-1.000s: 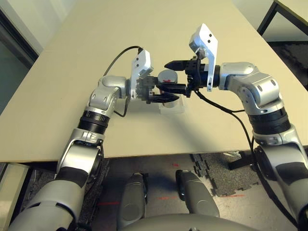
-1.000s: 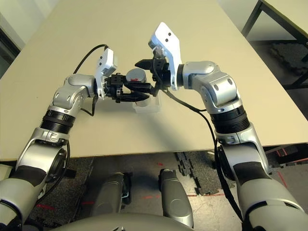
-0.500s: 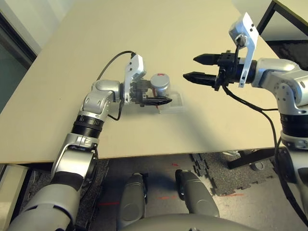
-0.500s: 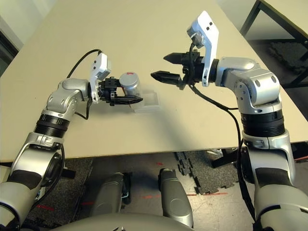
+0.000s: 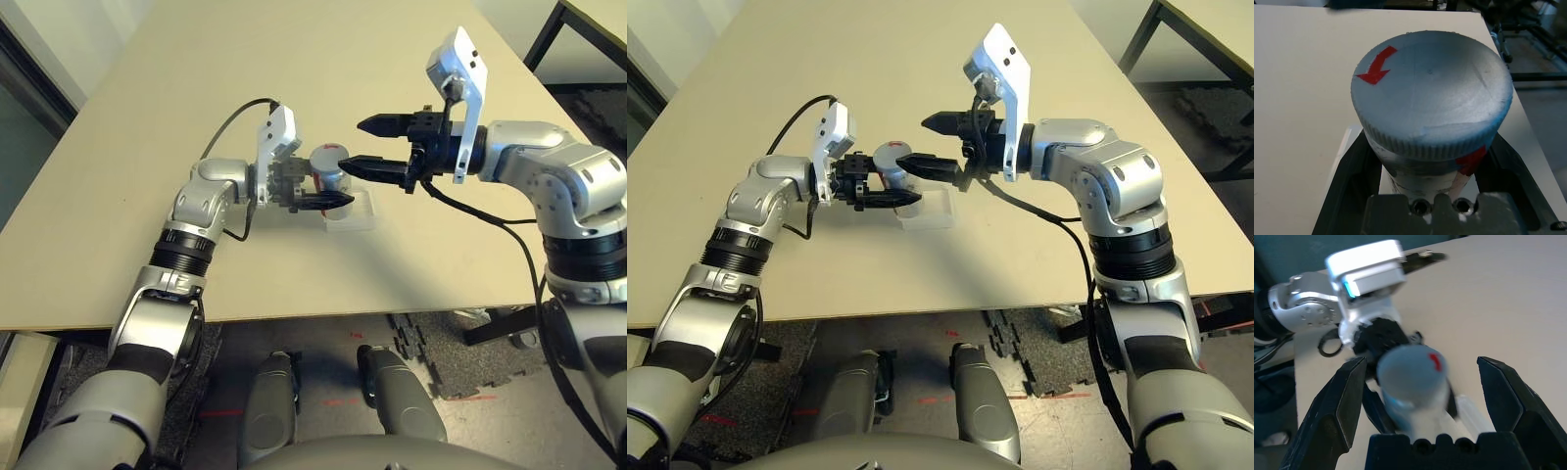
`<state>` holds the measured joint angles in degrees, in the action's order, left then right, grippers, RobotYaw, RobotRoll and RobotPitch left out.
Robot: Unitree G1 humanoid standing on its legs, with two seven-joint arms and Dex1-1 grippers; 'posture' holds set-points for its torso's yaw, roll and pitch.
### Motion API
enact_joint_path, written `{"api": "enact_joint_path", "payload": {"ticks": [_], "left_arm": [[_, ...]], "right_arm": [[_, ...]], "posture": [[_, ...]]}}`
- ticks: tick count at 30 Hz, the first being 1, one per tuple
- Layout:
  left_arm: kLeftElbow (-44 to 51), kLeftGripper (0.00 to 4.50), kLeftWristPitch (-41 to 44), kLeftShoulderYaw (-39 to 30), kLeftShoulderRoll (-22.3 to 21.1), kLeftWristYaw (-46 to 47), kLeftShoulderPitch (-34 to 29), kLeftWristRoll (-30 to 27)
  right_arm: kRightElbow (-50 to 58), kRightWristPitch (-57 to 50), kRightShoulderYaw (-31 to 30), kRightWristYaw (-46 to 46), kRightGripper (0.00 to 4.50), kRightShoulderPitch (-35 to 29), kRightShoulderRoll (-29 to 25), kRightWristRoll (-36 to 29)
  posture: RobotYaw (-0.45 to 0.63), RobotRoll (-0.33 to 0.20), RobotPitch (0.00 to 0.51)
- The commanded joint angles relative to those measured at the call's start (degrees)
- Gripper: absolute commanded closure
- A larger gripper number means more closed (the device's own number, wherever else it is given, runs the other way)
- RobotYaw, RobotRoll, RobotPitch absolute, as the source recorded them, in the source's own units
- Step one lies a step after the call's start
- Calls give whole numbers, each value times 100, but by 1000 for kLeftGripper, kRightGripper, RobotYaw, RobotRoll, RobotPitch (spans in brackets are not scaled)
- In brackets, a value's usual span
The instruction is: Pour the medicine from the bottle into the box.
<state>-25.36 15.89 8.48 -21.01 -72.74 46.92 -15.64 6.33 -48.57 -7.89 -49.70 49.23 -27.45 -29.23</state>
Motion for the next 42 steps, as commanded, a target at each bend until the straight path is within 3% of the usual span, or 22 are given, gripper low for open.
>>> {"api": "enact_joint_path", "payload": {"ticks": [1, 10, 20, 42], "left_arm": [[-18, 1655, -82, 58, 21, -9, 63, 57], [-51, 1655, -114, 64, 83, -16, 108, 55], [-31, 1655, -113, 66, 82, -27, 103, 48], [-115, 1655, -172, 46, 1, -29, 118, 52]], "right_arm": [[-105, 137, -181, -41, 0, 129, 107, 123], [-484, 470, -464, -75, 0, 292, 302, 545], [-614, 534, -331, -89, 0, 214, 249, 698], [241, -318, 518, -4, 0, -348, -612, -11]], "posture": [[-159, 0, 155], [-159, 0, 152], [-161, 0, 149], [-173, 0, 136]]}}
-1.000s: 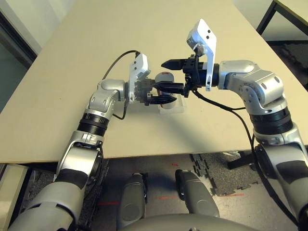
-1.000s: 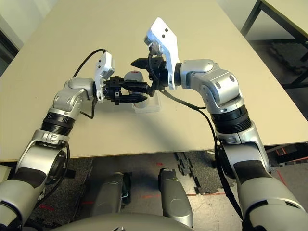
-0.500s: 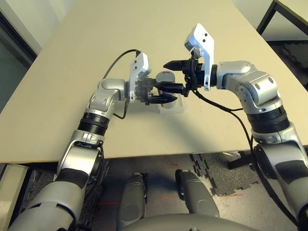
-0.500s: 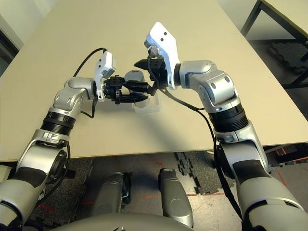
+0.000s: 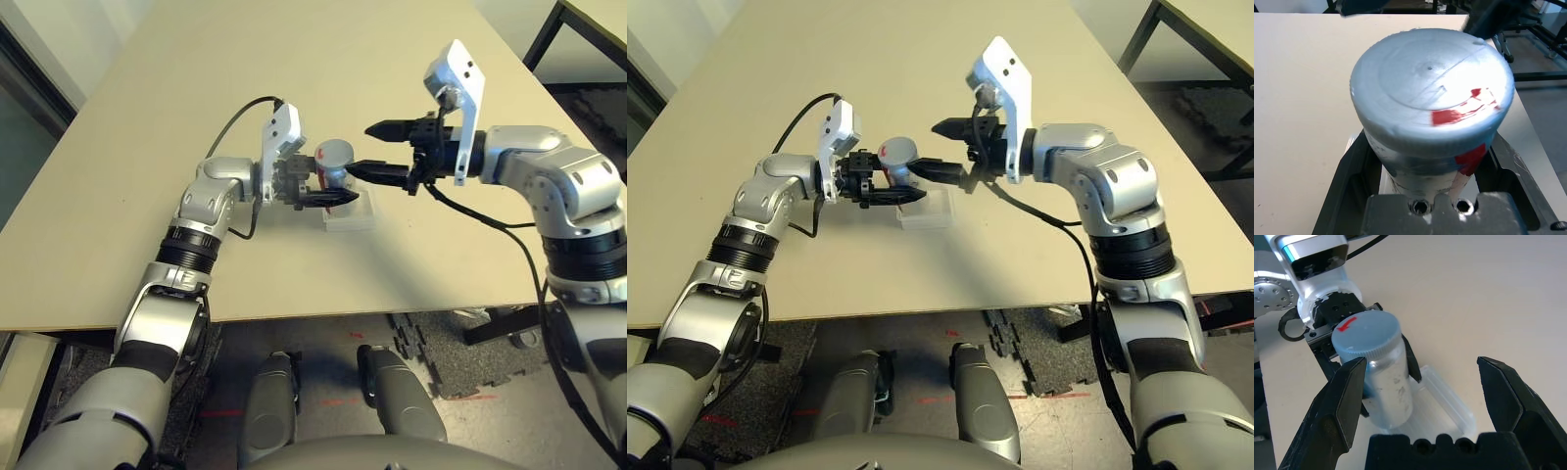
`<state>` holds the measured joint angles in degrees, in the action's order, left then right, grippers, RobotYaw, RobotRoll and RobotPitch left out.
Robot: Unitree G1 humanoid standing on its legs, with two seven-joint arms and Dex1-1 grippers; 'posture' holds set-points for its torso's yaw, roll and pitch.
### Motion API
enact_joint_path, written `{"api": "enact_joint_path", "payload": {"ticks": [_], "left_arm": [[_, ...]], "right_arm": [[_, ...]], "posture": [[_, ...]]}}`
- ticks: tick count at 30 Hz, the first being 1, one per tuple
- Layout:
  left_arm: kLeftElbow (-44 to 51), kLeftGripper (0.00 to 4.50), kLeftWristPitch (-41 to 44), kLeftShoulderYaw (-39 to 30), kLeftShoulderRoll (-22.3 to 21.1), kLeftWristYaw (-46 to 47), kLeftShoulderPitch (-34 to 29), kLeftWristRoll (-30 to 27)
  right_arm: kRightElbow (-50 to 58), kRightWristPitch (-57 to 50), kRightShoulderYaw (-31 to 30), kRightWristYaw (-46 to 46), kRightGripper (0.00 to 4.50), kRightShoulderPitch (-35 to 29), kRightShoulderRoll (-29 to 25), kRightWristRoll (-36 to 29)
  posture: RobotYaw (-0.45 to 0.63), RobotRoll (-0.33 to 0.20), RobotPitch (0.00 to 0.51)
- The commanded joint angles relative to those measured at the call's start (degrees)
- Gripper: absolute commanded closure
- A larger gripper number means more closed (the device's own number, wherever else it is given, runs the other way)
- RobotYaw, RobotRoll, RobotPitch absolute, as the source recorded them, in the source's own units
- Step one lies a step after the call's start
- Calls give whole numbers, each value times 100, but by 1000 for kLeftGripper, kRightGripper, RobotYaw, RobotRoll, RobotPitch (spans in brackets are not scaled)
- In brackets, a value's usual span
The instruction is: Pour the medicine from the bottle into the box.
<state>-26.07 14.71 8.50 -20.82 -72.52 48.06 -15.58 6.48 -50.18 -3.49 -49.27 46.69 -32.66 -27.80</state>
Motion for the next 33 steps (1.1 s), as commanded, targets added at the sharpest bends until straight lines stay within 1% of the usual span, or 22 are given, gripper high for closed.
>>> {"api": "enact_joint_path", "payload": {"ticks": [1, 7, 10, 12, 17, 25, 33], "left_arm": [[-48, 1655, -55, 41, -21, -54, 5, 47], [-77, 1655, -79, 36, -32, -60, 14, 54], [-132, 1655, -102, 35, -24, -63, 53, 65], [-175, 1655, -113, 40, -9, -66, 92, 70], [-249, 1655, -145, 55, 12, -89, 152, 77], [-278, 1655, -157, 68, 7, -111, 191, 96], [-265, 1655, -148, 51, -15, -94, 190, 97]], "right_arm": [[278, -210, 85, -71, 0, -119, -131, -203], [622, -534, 77, -267, 0, -194, -294, -590], [705, -558, 97, -262, 0, -133, -172, -781], [666, -486, 33, -192, 0, -52, -37, -778], [329, -135, -236, -118, 0, 183, 225, -455], [-371, 502, -741, -310, 0, 549, 432, 117], [-682, 773, -951, -538, 0, 655, 589, 392]], "posture": [[-173, 0, 136], [-174, 0, 133], [-179, 0, 132], [-179, 0, 132], [-179, 0, 132], [-163, 0, 135], [-152, 0, 138]]}}
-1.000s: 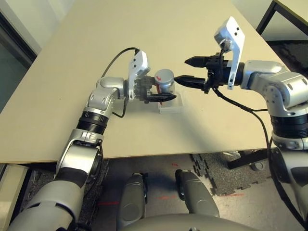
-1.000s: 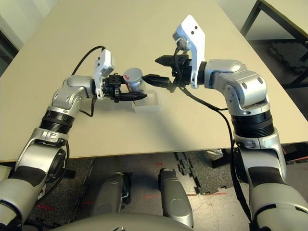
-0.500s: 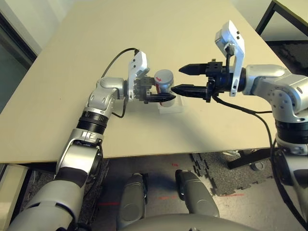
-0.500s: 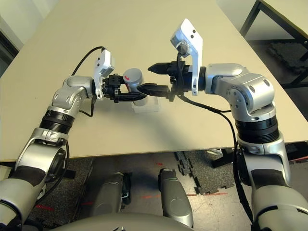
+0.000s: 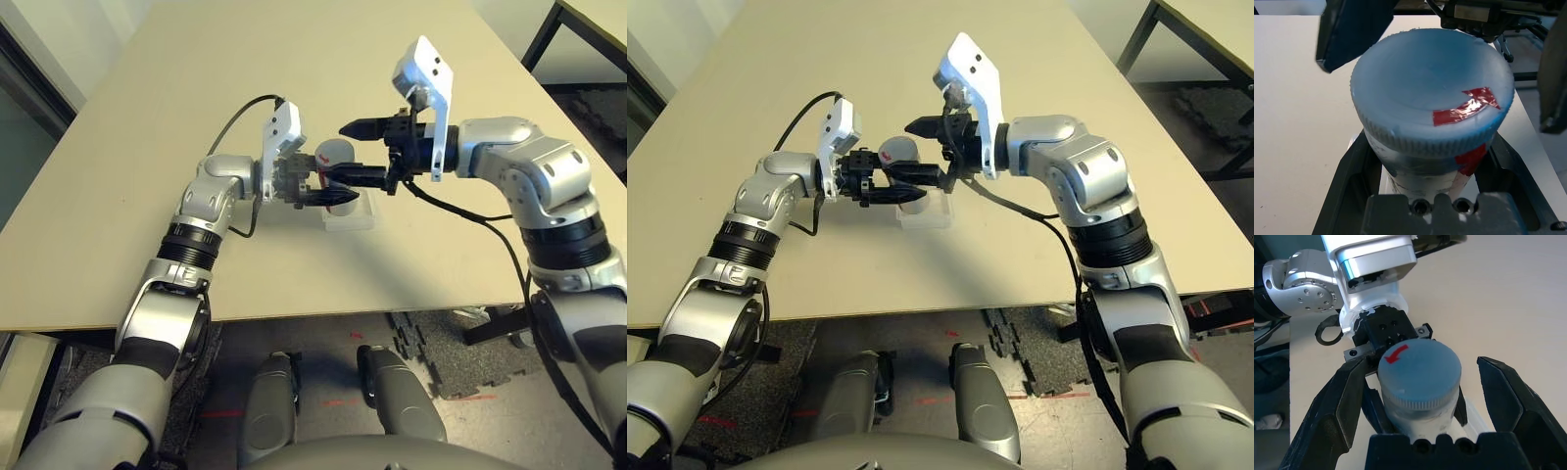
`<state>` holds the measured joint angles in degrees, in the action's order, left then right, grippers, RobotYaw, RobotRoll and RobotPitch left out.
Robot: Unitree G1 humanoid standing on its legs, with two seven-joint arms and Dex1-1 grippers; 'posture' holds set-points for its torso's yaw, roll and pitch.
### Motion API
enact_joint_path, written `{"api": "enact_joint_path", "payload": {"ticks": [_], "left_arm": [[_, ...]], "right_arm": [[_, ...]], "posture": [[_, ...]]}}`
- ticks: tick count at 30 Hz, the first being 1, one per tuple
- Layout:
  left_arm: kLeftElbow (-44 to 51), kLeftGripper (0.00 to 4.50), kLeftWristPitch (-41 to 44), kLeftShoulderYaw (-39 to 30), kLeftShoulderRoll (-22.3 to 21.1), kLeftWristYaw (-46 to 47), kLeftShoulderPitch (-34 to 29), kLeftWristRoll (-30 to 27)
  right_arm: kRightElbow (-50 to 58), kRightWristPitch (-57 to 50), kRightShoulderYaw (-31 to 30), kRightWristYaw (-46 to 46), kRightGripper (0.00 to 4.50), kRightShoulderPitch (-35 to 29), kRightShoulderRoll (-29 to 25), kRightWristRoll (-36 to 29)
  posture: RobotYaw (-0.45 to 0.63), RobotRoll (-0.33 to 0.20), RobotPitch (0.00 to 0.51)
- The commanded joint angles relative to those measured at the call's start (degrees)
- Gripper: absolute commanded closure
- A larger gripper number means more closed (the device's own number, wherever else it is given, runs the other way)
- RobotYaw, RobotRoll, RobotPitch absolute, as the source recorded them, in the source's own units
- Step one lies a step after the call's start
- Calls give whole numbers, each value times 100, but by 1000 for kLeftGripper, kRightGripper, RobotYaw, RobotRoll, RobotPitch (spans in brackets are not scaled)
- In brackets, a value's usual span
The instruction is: Pour the medicine from the bottle into the box.
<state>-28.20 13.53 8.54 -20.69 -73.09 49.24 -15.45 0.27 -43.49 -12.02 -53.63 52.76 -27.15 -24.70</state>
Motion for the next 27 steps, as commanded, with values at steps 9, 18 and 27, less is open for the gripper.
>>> {"api": "enact_joint_path", "payload": {"ticks": [9, 18, 27], "left_arm": [[-42, 1655, -28, 51, -15, -29, 51, 84], [-44, 1655, -38, 83, 6, -51, 9, 113], [-24, 1655, -86, 72, 5, 33, -29, 123]], "right_arm": [[-64, 102, -39, -162, 1924, 79, 140, 132], [-203, -89, 563, 239, 1924, 464, 495, -148], [-694, -11, 965, 771, 1924, 745, 657, -4]], "posture": [[-157, 0, 139], [-163, 0, 140], [-159, 0, 138]]}}
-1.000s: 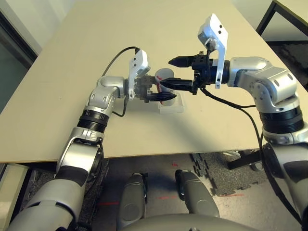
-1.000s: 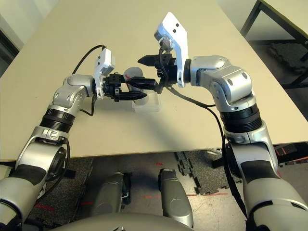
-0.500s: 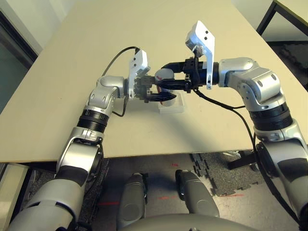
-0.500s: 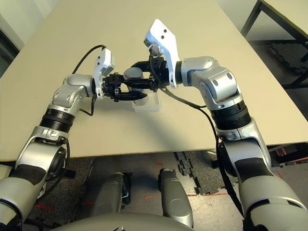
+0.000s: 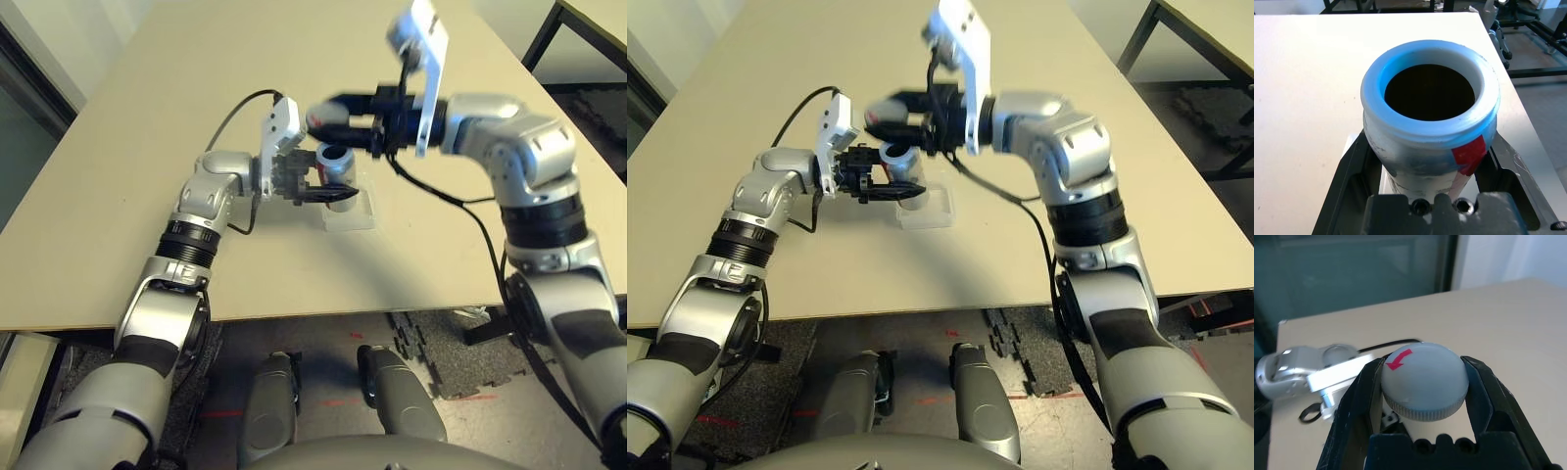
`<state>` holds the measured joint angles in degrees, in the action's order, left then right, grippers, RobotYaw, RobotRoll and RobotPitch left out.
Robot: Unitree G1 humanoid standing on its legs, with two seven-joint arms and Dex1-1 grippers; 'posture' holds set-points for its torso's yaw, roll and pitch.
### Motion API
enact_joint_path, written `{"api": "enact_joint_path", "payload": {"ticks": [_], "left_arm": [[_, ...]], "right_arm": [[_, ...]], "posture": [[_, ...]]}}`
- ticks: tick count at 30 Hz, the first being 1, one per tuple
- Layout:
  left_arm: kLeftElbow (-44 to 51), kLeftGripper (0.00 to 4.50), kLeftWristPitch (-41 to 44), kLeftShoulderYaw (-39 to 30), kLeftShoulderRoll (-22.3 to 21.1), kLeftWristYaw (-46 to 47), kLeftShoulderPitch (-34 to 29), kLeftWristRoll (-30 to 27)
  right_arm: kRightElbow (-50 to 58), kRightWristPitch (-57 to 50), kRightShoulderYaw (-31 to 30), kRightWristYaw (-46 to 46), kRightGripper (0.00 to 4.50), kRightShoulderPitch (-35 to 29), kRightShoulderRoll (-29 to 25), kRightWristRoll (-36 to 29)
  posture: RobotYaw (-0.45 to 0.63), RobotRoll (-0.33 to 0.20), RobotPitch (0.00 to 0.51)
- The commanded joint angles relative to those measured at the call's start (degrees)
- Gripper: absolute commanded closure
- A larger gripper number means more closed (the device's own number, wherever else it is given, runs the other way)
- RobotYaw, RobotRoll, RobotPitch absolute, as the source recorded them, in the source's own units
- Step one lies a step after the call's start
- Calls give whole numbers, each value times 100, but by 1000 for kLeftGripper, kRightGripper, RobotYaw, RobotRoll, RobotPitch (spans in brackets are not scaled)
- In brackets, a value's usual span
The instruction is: Pour the medicine from the bottle into the box.
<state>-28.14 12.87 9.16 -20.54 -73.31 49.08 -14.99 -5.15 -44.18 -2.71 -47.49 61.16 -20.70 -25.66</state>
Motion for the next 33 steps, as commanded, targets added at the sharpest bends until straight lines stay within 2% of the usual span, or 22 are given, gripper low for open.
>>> {"api": "enact_joint_path", "payload": {"ticks": [1, 4, 11, 17, 24, 33], "left_arm": [[-58, 1655, -50, -15, -12, 113, 3, 92], [-350, 1655, -288, -197, 11, 532, 166, 174], [-1671, 1655, -973, -1027, 102, 2303, 868, 262], [-2348, 1655, -1415, -1334, 43, 3355, 874, 451], [-2862, 1655, -1873, -1465, 117, 4091, 768, 607], [-3404, 1655, -2250, -1521, 365, 4689, 818, 771]], "right_arm": [[-200, 117, 14, 223, 1924, -129, -4, 166], [-399, 297, -39, 490, 1924, -237, -63, 462], [-952, 623, 183, 1464, 1924, -482, 16, 1004], [-1322, 787, 610, 2597, 1924, -709, 335, 1236], [-1935, 1681, 869, 3504, 1924, -836, 762, 1488], [-2858, 2977, 971, 4086, 1924, -1141, 1161, 1707]], "posture": [[-159, 0, 138], [-155, 0, 138], [-146, 0, 140], [-131, 0, 140], [-117, 0, 140], [-96, 0, 162]]}}
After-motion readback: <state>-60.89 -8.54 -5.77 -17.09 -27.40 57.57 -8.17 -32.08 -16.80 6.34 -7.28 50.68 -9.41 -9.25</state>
